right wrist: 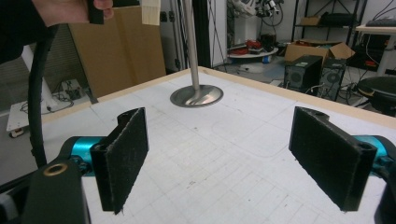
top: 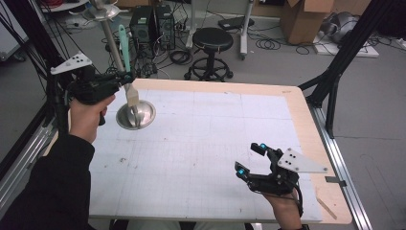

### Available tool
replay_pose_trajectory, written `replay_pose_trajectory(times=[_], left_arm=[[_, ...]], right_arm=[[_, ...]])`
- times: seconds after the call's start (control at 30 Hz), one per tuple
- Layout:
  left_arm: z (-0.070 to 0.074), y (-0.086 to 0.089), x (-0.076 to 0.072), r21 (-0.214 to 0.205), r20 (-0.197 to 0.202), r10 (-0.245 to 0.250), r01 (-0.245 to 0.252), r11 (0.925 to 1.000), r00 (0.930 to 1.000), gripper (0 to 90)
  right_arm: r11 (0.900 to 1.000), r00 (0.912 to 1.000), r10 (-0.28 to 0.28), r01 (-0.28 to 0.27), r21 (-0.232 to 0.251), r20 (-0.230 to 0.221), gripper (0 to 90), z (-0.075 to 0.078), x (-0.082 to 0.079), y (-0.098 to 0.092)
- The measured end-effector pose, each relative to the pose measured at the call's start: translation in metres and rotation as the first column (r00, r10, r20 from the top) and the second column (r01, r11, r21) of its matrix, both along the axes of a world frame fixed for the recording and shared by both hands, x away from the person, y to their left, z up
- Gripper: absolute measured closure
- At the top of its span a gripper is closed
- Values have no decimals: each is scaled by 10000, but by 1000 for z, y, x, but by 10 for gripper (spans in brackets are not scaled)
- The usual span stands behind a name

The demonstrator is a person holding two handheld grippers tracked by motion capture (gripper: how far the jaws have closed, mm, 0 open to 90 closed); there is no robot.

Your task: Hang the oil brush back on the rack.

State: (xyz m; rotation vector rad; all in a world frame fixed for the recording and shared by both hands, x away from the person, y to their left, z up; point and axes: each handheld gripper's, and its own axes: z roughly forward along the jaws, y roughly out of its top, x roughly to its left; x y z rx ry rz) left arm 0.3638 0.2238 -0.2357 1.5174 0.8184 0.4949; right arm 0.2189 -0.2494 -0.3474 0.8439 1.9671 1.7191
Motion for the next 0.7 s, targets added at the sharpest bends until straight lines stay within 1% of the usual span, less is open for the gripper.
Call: replay_pose_trajectory(times=[0.13, 0.23, 0.3, 0.37, 0.47, 0.57, 0.7], left_arm=[[4, 2, 8, -18, -26, 279, -279, 9996, 9996, 840], [5, 4, 12, -136, -81, 475, -476, 9988, 9988, 840], [4, 5, 14, -120, -144, 612, -614, 9980, 9980, 840], [3, 6, 15, -90, -191, 692, -694, 9976, 9974, 840], [2, 7, 17, -166, -228, 784, -788, 9968, 9967, 840], [1, 7, 19, -112, -269, 869, -873, 9961, 9959, 840], [1, 9, 20, -192, -298, 1004, -1010, 9947, 9945, 840]], right_arm=[[10000, 10000, -24, 24, 83, -13, 184, 0, -1, -2], [9999, 10000, -39, 38, 119, 28, 184, 1, -2, -4], [9999, 10000, -35, 35, 115, 19, 185, 1, -2, -4], [9999, 10000, -20, 20, 108, 4, 184, 1, -3, -4], [9999, 10000, 19, -19, 126, 7, 184, 1, -3, -4], [9999, 10000, 31, -31, 121, -10, 184, 1, -4, -4], [9999, 10000, 42, -41, 119, -59, 185, 1, -4, -4]])
